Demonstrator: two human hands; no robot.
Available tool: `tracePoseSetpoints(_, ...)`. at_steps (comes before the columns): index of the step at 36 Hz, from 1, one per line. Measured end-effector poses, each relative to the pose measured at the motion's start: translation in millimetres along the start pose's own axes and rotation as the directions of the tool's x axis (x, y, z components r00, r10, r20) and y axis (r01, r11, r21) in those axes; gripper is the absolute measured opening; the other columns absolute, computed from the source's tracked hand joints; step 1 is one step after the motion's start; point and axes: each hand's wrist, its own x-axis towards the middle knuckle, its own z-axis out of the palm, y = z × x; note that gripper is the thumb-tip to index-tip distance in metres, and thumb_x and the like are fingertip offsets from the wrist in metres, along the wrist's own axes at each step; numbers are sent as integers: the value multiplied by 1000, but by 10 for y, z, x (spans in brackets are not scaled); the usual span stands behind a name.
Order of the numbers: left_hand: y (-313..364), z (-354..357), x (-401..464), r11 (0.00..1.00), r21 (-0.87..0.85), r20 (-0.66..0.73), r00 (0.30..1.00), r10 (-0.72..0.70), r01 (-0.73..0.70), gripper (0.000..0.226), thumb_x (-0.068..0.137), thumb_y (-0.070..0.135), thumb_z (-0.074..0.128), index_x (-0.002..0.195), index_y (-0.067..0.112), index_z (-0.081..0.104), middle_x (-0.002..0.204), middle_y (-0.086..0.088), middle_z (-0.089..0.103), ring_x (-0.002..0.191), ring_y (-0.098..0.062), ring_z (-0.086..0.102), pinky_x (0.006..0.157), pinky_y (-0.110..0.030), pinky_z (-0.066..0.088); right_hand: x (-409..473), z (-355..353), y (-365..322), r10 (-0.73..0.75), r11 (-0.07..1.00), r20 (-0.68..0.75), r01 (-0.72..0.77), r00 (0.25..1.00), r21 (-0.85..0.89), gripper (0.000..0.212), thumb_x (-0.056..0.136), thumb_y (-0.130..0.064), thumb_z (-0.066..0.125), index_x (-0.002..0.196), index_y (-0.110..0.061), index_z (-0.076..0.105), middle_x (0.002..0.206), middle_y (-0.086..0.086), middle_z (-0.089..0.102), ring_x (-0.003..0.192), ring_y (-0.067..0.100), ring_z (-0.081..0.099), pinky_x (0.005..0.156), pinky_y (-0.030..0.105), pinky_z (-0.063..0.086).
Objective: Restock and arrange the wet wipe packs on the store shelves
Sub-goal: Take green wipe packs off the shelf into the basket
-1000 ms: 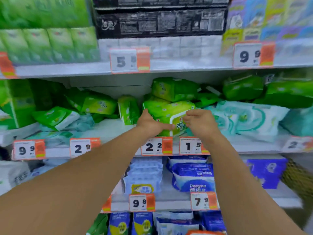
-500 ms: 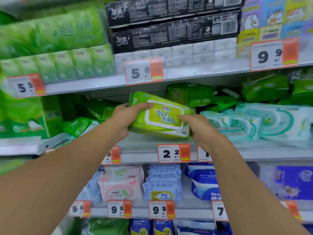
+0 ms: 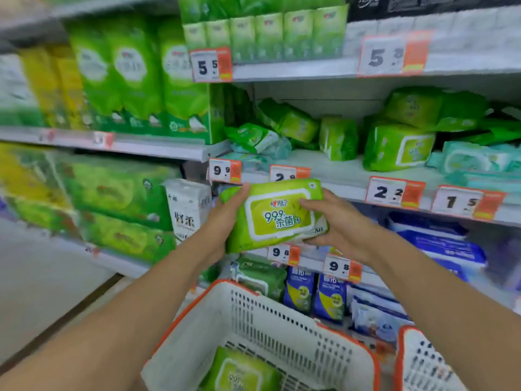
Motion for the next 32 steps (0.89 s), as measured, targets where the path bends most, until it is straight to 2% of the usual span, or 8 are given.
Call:
tracePoseSetpoints(6, -601, -343, -465, 978, -29, -1, 978, -209, 209, 35, 95, 41, 57, 116, 15, 68, 109, -12, 73, 90, -28, 72, 82, -46, 59, -124, 515, 618, 286, 946, 2, -282, 958, -161, 37, 88, -32, 71, 120, -15, 68, 108, 10, 75, 102, 32, 71, 98, 57, 50)
tracePoseSetpoints(12, -927, -711, -510, 968, 57, -87, 967, -239, 245, 46, 89, 53, 64, 124, 24, 55, 108, 0, 73, 84, -16, 73, 67, -31, 59, -171, 714, 721, 317, 921, -45, -319, 947, -225, 21, 93, -22, 66, 112, -11, 67, 88, 6, 74, 54, 14, 71, 42, 22, 51)
tracePoseSetpoints(16, -1206, -1078, -339, 941, 55, -106, 939, -327, 334, 120, 48, 79, 77, 147, 23, 39, 126, -8, 66, 98, -31, 72, 79, -53, 59, -136, 879, 925, 379, 878, -33, -370, 925, -304, 28, 91, -27, 68, 115, -14, 67, 86, 2, 77, 65, 18, 73, 59, 29, 59)
tracePoseSetpoints(20, -1310, -1220, -390, 922, 117, -131, 926, -353, 368, 101, 76, 75, 57, 156, 28, 15, 149, -4, 48, 120, -29, 61, 98, -55, 50, -125, 1027, 1080, 441, 849, -6, -419, 898, -322, 23, 93, -28, 65, 112, -15, 66, 85, 0, 77, 75, 20, 73, 79, 39, 60)
tracePoseSetpoints(23, -1333, -1331, -398, 786, 501, -280, 927, -249, 363, 92, 96, 58, 44, 157, 15, -10, 164, -8, 16, 146, -31, 27, 118, -50, 25, -147, 1114, 1134, 481, 796, 17, -429, 876, -428, 24, 94, -27, 65, 114, -15, 61, 126, 9, 68, 111, 28, 66, 98, 41, 50)
tracePoseSetpoints(25, -1255, -1372, -381, 665, 678, -358, 931, -72, 312, 88, 98, 45, 50, 156, 9, -6, 162, -15, 18, 145, -35, 27, 118, -46, 24, -165, 1142, 1144, 452, 700, 2, -353, 892, -621, 25, 92, -30, 67, 108, -13, 59, 138, 13, 57, 118, 32, 58, 89, 37, 46)
tracePoseSetpoints(27, -1078, -1290, -397, 719, 638, -331, 941, -65, 274, 79, 98, 39, 53, 156, 10, 8, 155, -15, 34, 137, -36, 40, 112, -43, 35, -204, 1191, 1052, 395, 593, 14, -243, 919, -767, 26, 94, -33, 65, 100, -7, 62, 118, 12, 58, 95, 26, 57, 77, 33, 47)
tracePoseSetpoints(32, -805, -1025, -634, 562, 814, -40, 980, -196, 146, 39, 104, 32, 41, 122, 4, 60, 126, -19, 59, 106, -27, 55, 83, -30, 40, -332, 1313, 720, 386, 554, 131, -116, 913, -824, 38, 95, -33, 63, 127, -14, 63, 132, 5, 57, 116, 22, 57, 99, 43, 53)
